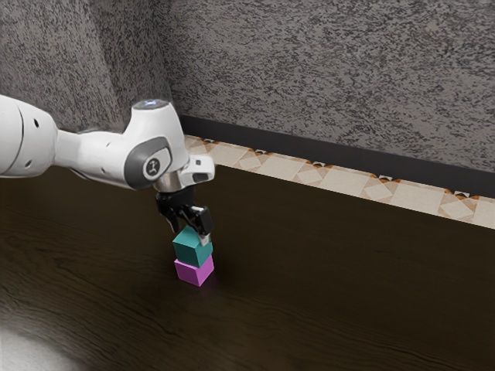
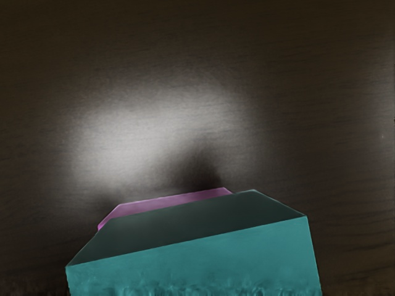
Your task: Pick up the blue block with one arm, and put the blue block on the table with one arm
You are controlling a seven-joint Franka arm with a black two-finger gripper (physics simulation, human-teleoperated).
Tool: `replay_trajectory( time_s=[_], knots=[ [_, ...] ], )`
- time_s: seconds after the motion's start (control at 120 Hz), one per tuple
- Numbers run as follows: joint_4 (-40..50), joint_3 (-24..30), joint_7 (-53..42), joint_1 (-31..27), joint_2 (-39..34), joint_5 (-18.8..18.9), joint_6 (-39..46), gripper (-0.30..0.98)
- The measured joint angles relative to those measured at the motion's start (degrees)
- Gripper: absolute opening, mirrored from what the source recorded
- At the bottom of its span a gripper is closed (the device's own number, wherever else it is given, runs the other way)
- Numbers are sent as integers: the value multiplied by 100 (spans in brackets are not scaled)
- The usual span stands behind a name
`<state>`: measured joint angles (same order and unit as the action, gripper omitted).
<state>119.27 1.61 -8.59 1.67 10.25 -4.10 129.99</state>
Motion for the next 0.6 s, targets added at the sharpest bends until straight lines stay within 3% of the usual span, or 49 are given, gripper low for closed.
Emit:
replay_trajectory(
  time_s=[0.6],
  knots=[
    [81,15,-28,-1,163,-78,228,69]
  ],
)
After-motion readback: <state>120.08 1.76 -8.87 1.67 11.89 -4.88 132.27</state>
